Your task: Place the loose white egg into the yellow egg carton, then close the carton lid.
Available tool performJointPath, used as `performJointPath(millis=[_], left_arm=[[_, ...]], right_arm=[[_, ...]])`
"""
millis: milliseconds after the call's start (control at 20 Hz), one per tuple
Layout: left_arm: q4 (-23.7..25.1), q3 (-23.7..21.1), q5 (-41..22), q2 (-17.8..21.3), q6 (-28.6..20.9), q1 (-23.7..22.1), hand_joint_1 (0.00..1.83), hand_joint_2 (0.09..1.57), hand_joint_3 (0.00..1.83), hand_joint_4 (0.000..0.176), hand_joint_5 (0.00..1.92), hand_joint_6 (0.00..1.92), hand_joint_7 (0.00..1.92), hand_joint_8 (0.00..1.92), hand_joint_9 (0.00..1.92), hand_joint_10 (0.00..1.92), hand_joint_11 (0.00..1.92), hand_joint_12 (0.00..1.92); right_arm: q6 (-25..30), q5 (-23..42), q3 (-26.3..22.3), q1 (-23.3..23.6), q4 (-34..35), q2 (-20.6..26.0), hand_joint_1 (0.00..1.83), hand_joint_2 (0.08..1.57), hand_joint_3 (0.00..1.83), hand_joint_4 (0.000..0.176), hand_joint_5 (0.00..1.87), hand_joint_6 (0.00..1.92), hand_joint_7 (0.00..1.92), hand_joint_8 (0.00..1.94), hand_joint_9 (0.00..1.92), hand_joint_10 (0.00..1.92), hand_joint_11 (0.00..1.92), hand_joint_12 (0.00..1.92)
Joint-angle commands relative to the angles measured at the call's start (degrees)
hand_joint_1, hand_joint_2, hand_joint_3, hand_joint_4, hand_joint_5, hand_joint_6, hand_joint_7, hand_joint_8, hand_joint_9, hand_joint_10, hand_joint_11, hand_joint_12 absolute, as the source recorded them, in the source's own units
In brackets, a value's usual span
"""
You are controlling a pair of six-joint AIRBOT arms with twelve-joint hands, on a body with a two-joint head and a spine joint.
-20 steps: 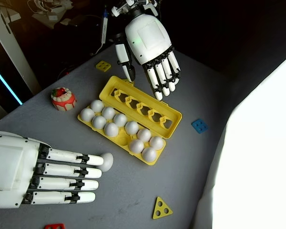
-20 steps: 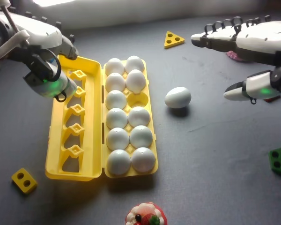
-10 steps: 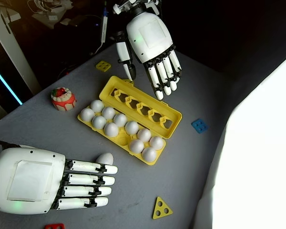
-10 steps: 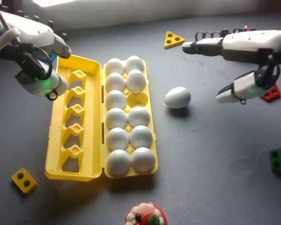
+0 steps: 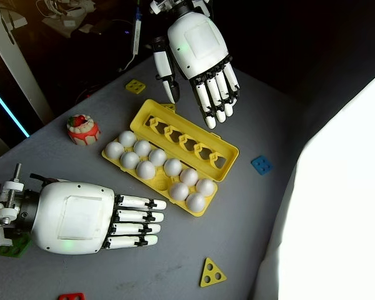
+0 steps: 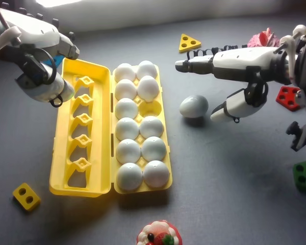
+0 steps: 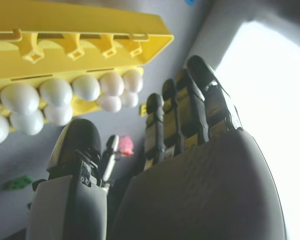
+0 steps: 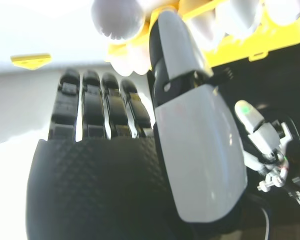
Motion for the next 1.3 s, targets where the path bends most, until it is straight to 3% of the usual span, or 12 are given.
performJointPath(millis=[0, 250, 400, 650, 700, 850, 950, 1100, 1250], left_arm=[[3.26, 0.28, -2.16, 0.39, 0.37, -1.03, 0.46, 1.33, 0.0, 0.022, 0.24, 0.01, 0.24, 0.0, 0.24, 0.0, 0.0, 0.83], [3.26, 0.31, -2.16, 0.39, 0.49, -1.46, 0.48, 1.33, 0.0, 0.011, 0.27, 0.01, 0.25, 0.0, 0.25, 0.0, 0.0, 0.86], [3.26, 0.39, -2.16, 0.39, 0.59, -1.48, 0.43, 1.34, 0.0, 0.023, 0.24, 0.0, 0.26, 0.0, 0.25, 0.0, 0.0, 0.82], [3.25, 0.51, -2.15, 0.39, 1.09, -1.46, 0.44, 1.34, 0.0, 0.014, 0.27, 0.0, 0.28, 0.0, 0.27, 0.01, 0.0, 0.85], [3.25, 0.57, -2.15, 0.41, 1.17, -1.47, 0.5, 1.33, 0.0, 0.004, 0.28, 0.01, 0.28, 0.0, 0.26, 0.0, 0.0, 0.84], [3.23, 0.67, -2.15, 0.59, 1.21, -1.48, 0.48, 1.33, 0.0, 0.015, 0.27, 0.0, 0.24, 0.0, 0.26, 0.0, 0.0, 0.86], [2.96, 0.69, -2.13, 0.84, 1.23, -1.49, 0.49, 1.33, 0.0, 0.015, 0.28, 0.0, 0.27, 0.01, 0.27, 0.01, 0.0, 0.91], [2.83, 0.59, -1.81, 1.21, 1.23, -1.53, 0.5, 1.33, 0.0, 0.009, 0.27, 0.0, 0.26, 0.0, 0.26, 0.0, 0.0, 0.83], [2.51, 0.5, -1.73, 1.48, 1.24, -1.6, 0.46, 1.33, 0.0, 0.016, 0.25, 0.01, 0.28, 0.01, 0.27, 0.0, 0.0, 0.88]], right_arm=[[0.02, 4.64, -0.03, -0.04, 0.36, -0.18, 1.24, 1.12, 0.0, 0.0, 0.03, 0.01, 0.0, 0.0, 0.0, 0.0, 0.0, 0.0], [-1.42, 6.52, 1.58, -1.63, 0.35, -2.94, 1.24, 1.11, 0.0, 0.0, 0.16, 0.07, 0.0, 0.0, 0.0, 0.0, 0.0, 0.0], [-1.47, 7.66, 3.19, -1.97, 0.35, -4.27, 1.25, 1.12, 0.0, 0.0, 0.21, 0.09, 0.0, 0.0, 0.0, 0.0, 0.0, 0.0], [-1.47, 9.14, 6.59, -2.39, 0.35, -6.49, 1.26, 1.1, 0.0, 0.0, 0.26, 0.12, 0.0, 0.0, 0.0, 0.0, 0.0, 0.0], [-1.47, 9.12, 7.09, -2.51, 0.35, -6.85, 1.26, 1.1, 0.0, 0.0, 0.26, 0.13, 0.0, 0.0, 0.0, 0.0, 0.0, 0.0], [-1.47, 9.18, 7.45, -2.59, 0.34, -7.26, 1.23, 1.11, 0.0, 0.0, 0.23, 0.13, 0.0, 0.0, 0.0, 0.0, 0.0, 0.0], [-1.47, 9.27, 7.44, -2.56, 0.34, -7.54, 1.24, 1.12, 0.0, 0.0, 0.23, 0.13, 0.0, 0.0, 0.0, 0.0, 0.0, 0.0], [-1.53, 9.33, 7.44, -2.69, 0.34, -7.85, 1.26, 1.1, 0.0, 0.0, 0.25, 0.15, 0.0, 0.0, 0.0, 0.0, 0.0, 0.0], [-1.92, 9.4, 7.43, -3.05, 0.33, -7.92, 1.26, 1.1, 0.0, 0.0, 0.25, 0.26, 0.0, 0.0, 0.0, 0.0, 0.0, 0.0]])
